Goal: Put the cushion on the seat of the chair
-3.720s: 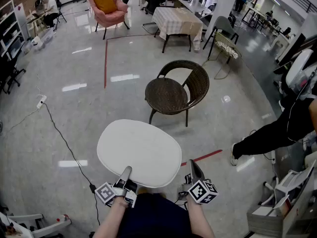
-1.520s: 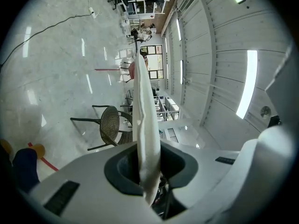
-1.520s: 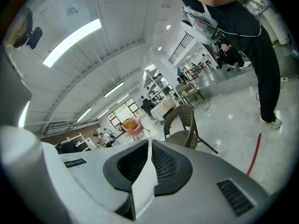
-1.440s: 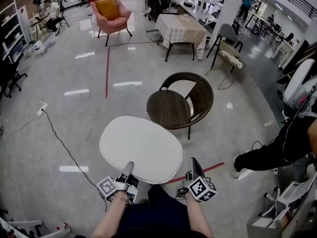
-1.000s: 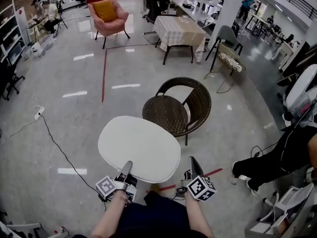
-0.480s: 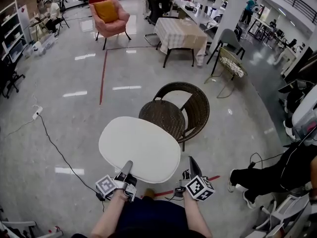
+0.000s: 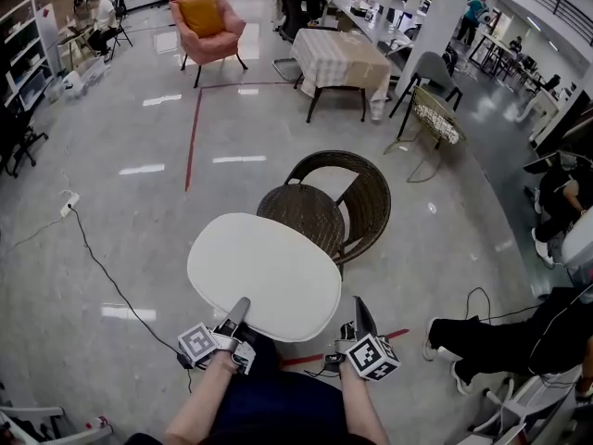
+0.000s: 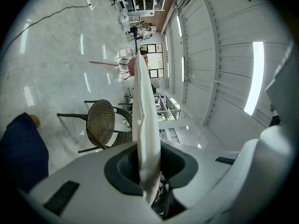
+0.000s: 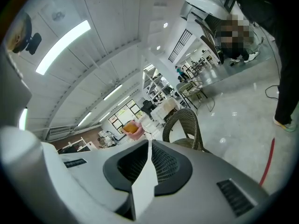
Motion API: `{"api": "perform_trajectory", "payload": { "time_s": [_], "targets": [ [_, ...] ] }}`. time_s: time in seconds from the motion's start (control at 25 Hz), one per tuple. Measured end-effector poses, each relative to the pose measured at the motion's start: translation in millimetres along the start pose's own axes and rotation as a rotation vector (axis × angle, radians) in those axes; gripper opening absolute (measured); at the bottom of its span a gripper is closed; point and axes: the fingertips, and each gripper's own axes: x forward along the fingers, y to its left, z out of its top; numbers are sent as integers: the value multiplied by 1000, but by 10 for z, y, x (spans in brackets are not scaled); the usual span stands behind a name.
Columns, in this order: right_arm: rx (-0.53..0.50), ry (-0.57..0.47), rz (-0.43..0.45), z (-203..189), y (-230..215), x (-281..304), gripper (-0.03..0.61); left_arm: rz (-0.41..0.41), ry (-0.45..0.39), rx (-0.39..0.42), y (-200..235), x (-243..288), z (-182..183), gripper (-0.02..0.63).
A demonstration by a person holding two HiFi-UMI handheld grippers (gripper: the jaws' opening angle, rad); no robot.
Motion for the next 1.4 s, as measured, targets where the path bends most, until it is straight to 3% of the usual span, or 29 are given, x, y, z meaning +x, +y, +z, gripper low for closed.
{"api": "perform_trajectory", "payload": {
  "time_s": [0.64,1.4],
  "targets": [
    [25,2,-51,92,-218,454,19,24,38,-27,81,574,135,77],
    [53,25,-112,375,-284,1679,20,77,112,-11,58,1786,790,77]
  ]
}}
